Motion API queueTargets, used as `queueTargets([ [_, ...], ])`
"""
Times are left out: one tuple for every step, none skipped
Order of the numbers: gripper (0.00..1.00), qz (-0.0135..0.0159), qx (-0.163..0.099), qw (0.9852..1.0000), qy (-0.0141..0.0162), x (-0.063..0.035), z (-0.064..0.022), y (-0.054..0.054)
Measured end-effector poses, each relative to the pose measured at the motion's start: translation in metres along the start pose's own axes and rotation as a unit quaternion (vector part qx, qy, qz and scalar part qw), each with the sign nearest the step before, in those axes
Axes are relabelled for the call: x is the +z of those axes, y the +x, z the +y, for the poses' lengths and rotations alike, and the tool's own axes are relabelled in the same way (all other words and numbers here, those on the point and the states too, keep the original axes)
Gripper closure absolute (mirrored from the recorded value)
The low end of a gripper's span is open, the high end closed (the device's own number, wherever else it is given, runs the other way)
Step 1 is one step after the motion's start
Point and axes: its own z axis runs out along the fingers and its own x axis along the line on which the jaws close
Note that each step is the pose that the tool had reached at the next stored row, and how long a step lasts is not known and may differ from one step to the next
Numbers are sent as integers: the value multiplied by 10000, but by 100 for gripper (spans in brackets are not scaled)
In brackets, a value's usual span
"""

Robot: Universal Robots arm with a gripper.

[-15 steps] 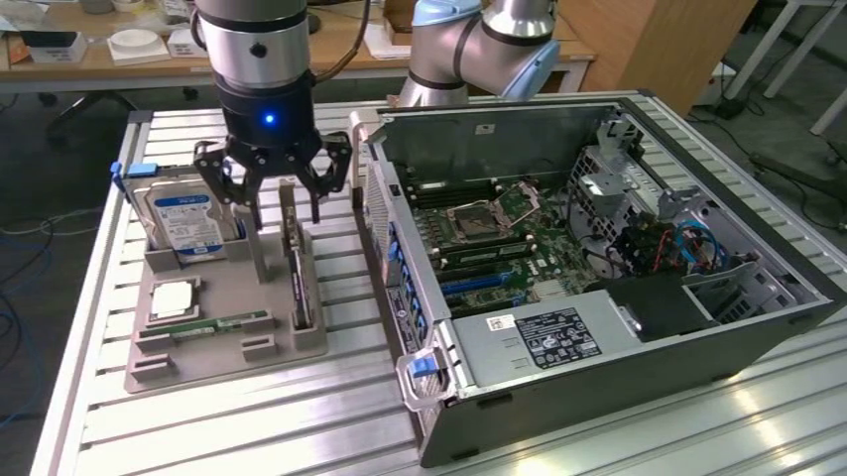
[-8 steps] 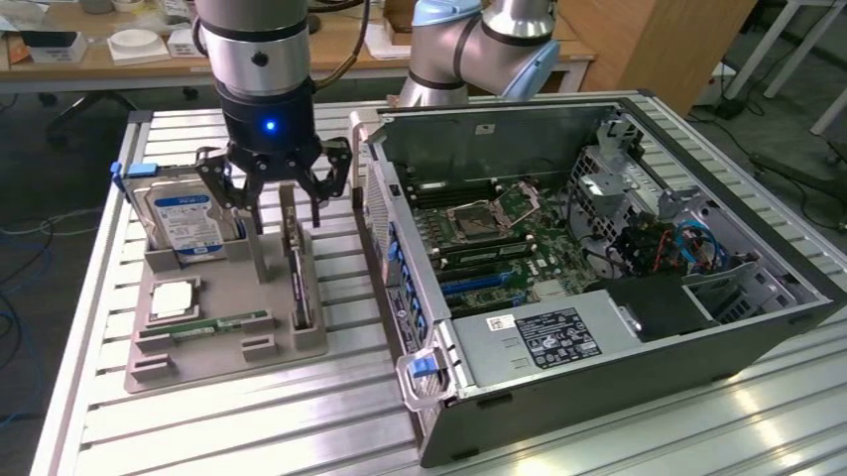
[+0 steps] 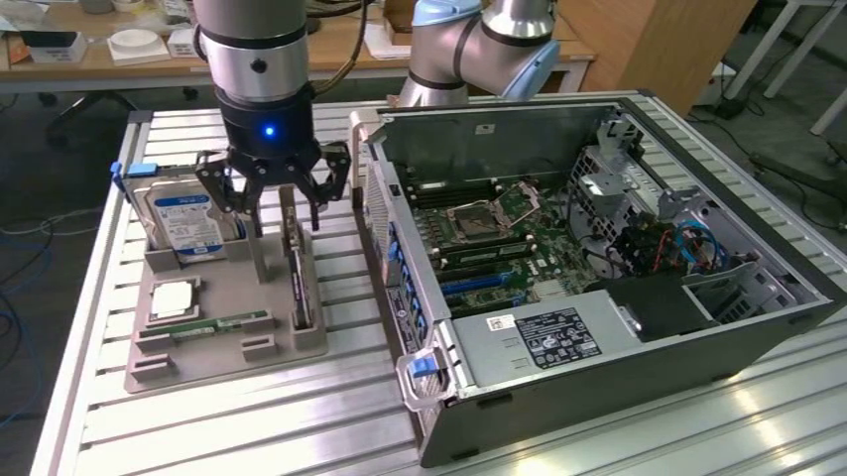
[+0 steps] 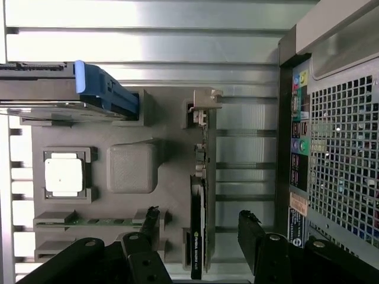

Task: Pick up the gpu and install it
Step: 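Pick up the gpu and move the gpu toward the slot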

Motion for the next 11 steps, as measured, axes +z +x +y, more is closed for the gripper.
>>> queueTargets([
  [35,0,2,10000,0,12,0,0],
  [35,0,5,10000,0,26,0,0],
  [35,0,10,10000,0,39,-1,0],
  [35,-1,15,10000,0,51,-1,0],
  [35,-1,21,10000,0,62,-1,0],
  [35,-1,25,10000,0,71,-1,0],
  [35,-1,29,10000,0,81,-2,0],
  [35,-1,33,10000,0,90,-2,0],
  [35,-1,37,10000,0,98,-2,0],
  [35,-1,41,10000,0,107,-2,0],
  [35,-1,44,10000,0,116,-3,0],
])
